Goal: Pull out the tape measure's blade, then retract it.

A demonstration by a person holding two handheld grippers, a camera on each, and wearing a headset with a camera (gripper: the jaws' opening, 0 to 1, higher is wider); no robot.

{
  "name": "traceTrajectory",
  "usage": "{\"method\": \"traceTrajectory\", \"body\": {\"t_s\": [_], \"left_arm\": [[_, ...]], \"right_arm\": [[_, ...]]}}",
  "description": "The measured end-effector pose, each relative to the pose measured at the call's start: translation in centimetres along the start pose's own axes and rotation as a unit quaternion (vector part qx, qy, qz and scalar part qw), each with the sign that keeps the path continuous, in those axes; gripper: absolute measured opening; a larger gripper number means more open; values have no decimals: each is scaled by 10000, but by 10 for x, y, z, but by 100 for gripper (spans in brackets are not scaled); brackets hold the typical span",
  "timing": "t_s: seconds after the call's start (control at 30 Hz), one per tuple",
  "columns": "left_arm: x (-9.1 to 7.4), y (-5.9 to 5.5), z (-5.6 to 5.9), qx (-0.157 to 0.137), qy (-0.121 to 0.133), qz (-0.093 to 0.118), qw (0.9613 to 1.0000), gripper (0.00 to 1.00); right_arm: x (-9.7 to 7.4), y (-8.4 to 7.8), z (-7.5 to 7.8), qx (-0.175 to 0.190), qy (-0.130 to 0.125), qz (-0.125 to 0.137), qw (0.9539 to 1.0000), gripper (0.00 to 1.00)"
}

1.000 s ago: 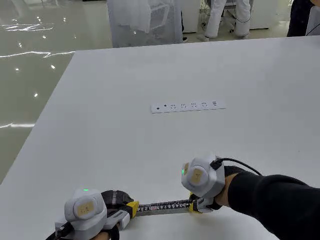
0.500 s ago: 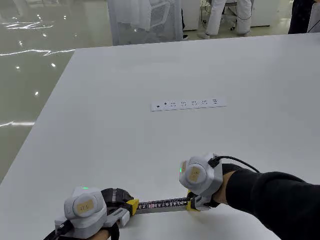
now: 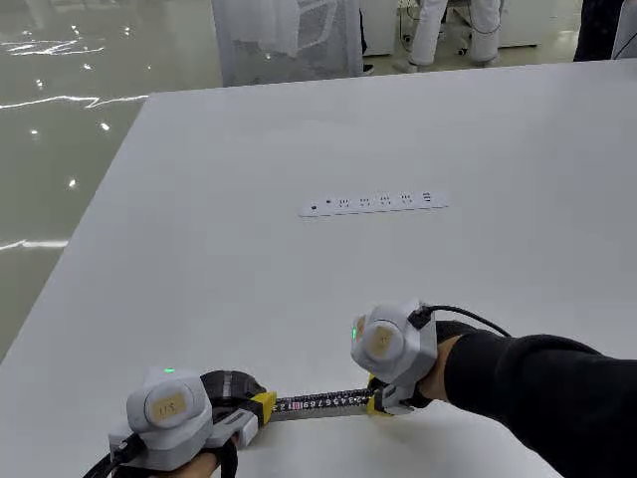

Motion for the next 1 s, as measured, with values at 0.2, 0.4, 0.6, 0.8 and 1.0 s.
{"method": "traceTrajectory", "body": {"t_s": [0.2, 0.4, 0.6, 0.8, 1.0], "left_arm": [[0, 0, 0, -9, -8, 9, 10000, 62], [0, 0, 0, -12, -12, 9, 10000, 62], [0, -1, 0, -8, -17, -3, 10000, 62], [0, -1, 0, -13, -21, -3, 10000, 62], [0, -1, 1, -19, -24, -5, 10000, 62]], "right_arm": [[1, 2, -1, -41, 13, 16, 10000, 10], [2, 4, -2, -7, 7, 56, 10000, 10], [3, 7, -3, 27, -7, 91, 10000, 10], [4, 10, -3, 29, -1, 126, 9999, 10], [5, 11, -4, -44, 34, 121, 9999, 10]]}}
Point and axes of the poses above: the centre of the closed fingertips' face, and the gripper's own axes: x roughly forward along the fingers, z roughly to its right, y roughly out of its top, the point moved 1 cm from there along -x, roughly backward along the fingers, and after that the axes turned 2 degrees about x, right-handed, at the moved point
